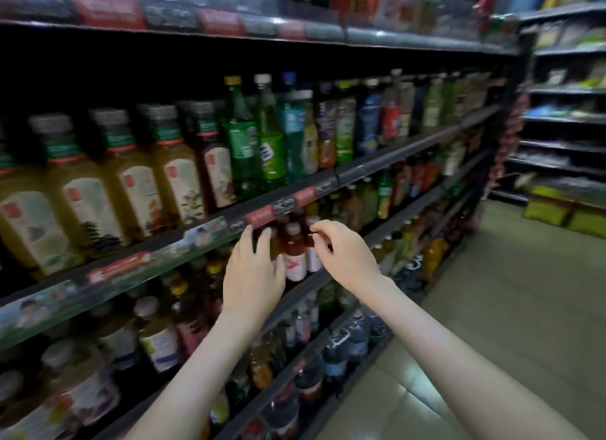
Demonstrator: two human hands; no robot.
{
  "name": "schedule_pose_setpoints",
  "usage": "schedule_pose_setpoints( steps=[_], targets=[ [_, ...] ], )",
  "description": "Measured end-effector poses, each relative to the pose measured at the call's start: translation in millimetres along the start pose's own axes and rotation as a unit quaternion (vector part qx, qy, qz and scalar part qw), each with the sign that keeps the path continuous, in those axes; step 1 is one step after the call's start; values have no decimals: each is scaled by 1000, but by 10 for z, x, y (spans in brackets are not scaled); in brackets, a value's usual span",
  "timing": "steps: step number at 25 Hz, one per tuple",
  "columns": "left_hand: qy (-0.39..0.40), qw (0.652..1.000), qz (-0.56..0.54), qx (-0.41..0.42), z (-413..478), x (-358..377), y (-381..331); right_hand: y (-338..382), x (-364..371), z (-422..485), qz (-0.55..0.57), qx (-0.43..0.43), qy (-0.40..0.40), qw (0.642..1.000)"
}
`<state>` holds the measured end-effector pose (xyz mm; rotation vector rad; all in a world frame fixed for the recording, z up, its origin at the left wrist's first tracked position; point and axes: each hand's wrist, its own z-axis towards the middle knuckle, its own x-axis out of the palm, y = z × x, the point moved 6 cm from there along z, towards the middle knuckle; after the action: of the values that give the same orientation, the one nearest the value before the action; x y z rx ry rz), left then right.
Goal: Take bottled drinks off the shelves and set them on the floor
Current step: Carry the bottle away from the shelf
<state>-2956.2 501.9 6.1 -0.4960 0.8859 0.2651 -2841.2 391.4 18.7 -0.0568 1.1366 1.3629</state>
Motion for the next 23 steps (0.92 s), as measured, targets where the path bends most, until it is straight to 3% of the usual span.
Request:
schedule_pose_setpoints(
  steps=[6,14,19,23],
  targets=[
    [-4,995,-69,67,367,675,-1509,-1145,-1195,-49,-18,10,-36,999],
    [-26,991,-109,77,1065,1639,-3685,-2984,-2847,225,-49,28,-63,996],
    [-35,991,-91,91,1671,2214,-4381,-3873,-3376,749,-22,26,-108,994],
    [-22,991,-80,102,2240,2958,-4748,-4706,-3457,1238,-8,29,-98,995]
  ],
)
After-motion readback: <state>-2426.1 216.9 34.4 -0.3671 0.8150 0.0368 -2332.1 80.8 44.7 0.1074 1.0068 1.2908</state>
